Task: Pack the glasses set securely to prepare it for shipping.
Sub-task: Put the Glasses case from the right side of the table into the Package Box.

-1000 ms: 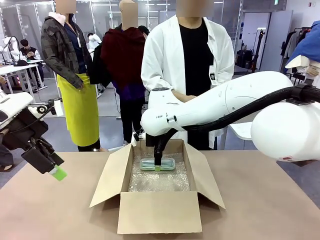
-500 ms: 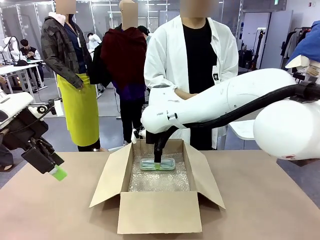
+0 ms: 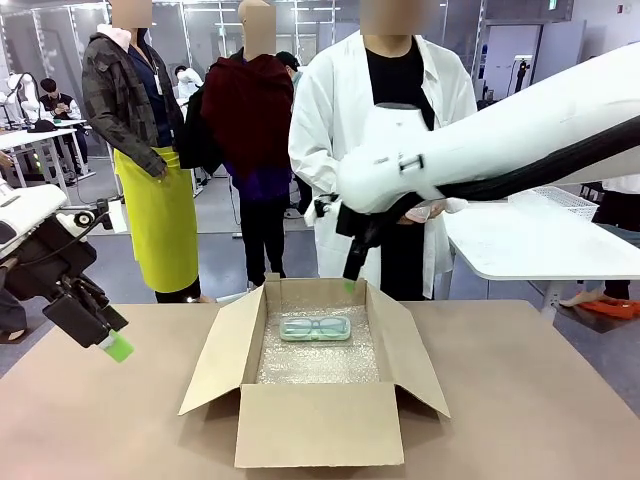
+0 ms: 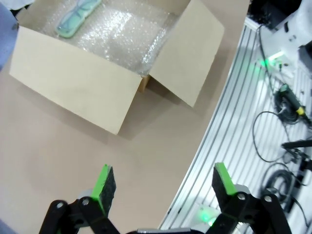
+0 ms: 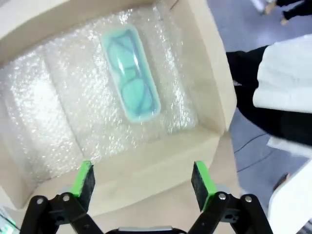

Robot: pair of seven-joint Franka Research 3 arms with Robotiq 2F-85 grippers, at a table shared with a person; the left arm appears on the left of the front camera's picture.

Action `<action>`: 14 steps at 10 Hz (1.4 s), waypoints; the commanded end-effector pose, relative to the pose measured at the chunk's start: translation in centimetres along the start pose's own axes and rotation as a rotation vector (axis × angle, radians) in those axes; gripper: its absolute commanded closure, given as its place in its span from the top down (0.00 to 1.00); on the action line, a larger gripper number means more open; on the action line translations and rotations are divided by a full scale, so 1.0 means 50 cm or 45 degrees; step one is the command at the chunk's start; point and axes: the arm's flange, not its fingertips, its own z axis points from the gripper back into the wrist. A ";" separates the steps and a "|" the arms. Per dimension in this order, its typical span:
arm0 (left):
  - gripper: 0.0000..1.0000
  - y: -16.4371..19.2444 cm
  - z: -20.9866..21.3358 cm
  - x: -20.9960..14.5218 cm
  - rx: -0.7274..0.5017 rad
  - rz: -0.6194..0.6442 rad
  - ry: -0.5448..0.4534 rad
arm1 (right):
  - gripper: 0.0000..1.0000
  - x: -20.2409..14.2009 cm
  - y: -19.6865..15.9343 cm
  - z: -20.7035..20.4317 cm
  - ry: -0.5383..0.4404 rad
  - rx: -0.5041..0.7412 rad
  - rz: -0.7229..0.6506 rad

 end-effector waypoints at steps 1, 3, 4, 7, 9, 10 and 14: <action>1.00 0.001 0.004 -0.003 -0.033 -0.020 -0.016 | 1.00 -0.118 0.085 0.037 -0.087 -0.057 -0.228; 1.00 0.001 0.004 -0.003 -0.033 -0.020 -0.016 | 1.00 -0.208 0.113 0.054 -0.129 -0.095 -0.491; 1.00 0.001 0.004 -0.003 -0.033 -0.020 -0.016 | 1.00 -0.255 0.125 0.067 -0.066 -0.123 -0.613; 1.00 0.001 0.004 -0.003 -0.033 -0.020 -0.016 | 1.00 -0.331 0.165 0.117 0.046 -0.097 -0.944; 1.00 0.001 0.004 -0.003 -0.033 -0.020 -0.016 | 1.00 -0.377 0.191 0.148 0.111 -0.141 -1.144; 1.00 0.001 0.004 -0.003 -0.033 -0.020 -0.016 | 1.00 -0.402 0.195 0.157 0.153 -0.139 -1.202; 1.00 0.001 0.004 -0.003 -0.033 -0.020 -0.016 | 1.00 -0.420 0.186 0.158 0.174 -0.125 -1.213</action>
